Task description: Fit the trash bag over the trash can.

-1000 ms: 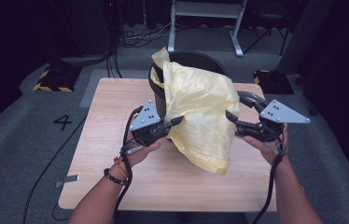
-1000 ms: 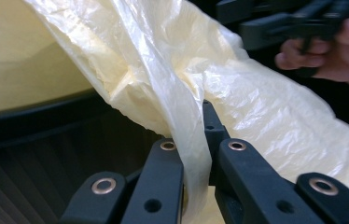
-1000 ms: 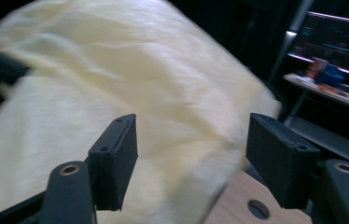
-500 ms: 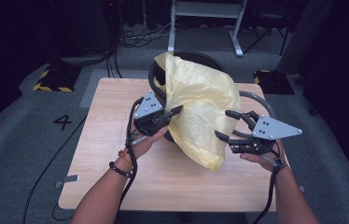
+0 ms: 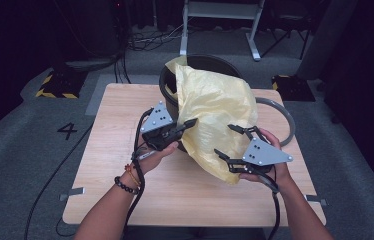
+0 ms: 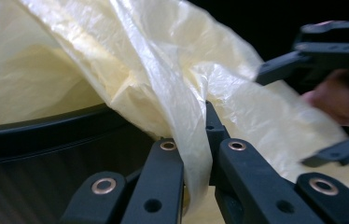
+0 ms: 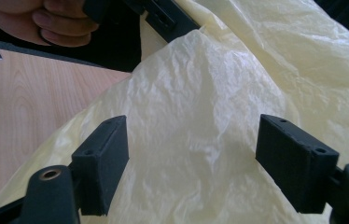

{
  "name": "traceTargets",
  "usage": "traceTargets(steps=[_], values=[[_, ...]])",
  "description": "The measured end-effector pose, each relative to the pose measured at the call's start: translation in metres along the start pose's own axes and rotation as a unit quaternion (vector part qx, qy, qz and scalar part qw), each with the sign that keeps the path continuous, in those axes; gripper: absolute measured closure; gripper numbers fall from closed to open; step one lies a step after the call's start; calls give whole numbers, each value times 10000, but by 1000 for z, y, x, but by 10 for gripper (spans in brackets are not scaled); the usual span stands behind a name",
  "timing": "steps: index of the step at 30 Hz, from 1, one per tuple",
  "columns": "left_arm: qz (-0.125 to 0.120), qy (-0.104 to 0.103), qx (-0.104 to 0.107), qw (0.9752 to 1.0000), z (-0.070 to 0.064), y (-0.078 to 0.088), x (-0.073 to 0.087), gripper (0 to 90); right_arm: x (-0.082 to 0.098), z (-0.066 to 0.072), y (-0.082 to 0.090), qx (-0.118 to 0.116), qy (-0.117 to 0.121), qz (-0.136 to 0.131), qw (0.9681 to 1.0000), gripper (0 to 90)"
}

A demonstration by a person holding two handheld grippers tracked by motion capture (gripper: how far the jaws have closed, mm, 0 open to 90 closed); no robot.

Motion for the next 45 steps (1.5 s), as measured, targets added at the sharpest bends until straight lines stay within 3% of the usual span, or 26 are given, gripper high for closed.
traceTargets(steps=[3,4,6,8,10,14,16,23,26,30,32,33,34,36,38,39,41,43,45], values=[[-73,-59,99,9999,-6,3,-3,899,-1,-5,-5,173,49,88,9998,277],[-78,-72,116,9999,-8,3,-4,899,-1,-5,-6,121,38,95,9999,316],[-78,-121,162,9998,-10,3,-6,899,-1,-11,-9,294,114,224,9993,373],[-109,-137,186,9997,-13,3,-8,899,-3,-14,-11,220,92,208,9995,484],[-116,-146,204,9996,-14,3,-9,899,-4,-17,-14,282,188,377,9987,620],[-105,-165,147,9997,-11,3,-10,899,-5,-17,-20,113,273,443,9986,820],[-117,-193,101,9997,-9,4,-10,898,-7,-17,-20,12,197,396,9990,900],[-154,-120,-205,9996,4,10,-10,748,-16,-30,-15,-167,-221,63,9996,900],[-194,46,-445,9988,13,13,-9,548,-22,-38,-16,-189,-417,-88,9989,900],[-223,143,-366,9990,16,17,-6,381,-28,-48,-18,-164,-605,-194,9978,900],[-218,119,-308,9992,16,20,-3,356,-30,-54,-19,-101,-659,-219,9975,900],[-138,111,-314,9993,16,22,1,368,-31,-55,-19,-115,-720,-254,9970,900],[-115,83,-244,9996,15,22,3,488,-31,-57,-19,-134,-747,-237,9968,900],[-77,-44,-254,9996,15,23,4,561,-29,-58,-21,-160,-763,-206,9967,900],[-41,-194,-243,9995,13,23,4,699,-25,-59,-23,-124,-798,-126,9967,900],[-38,-245,-287,9993,13,22,3,753,-24,-57,-24,-163,-841,-123,9962,866],[-33,-345,-399,9986,16,20,-1,879,-21,-56,-24,-221,-970,-90,9950,643],[-94,-334,-418,9985,17,19,-4,895,-20,-53,-23,-274,-1017,-78,9944,529],[-126,-327,-435,9984,19,18,-8,897,-19,-51,-17,-281,-937,-161,9951,471]])
Point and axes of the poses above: each handheld gripper's, and its own axes: y roughly backward along the jaws, x roughly out of its underside, z roughly to its left, the point moved 9 cm from there along -y, roughly forward along the jaws, and after that the axes turned 5 degrees about -z, right-handed, at the moved point
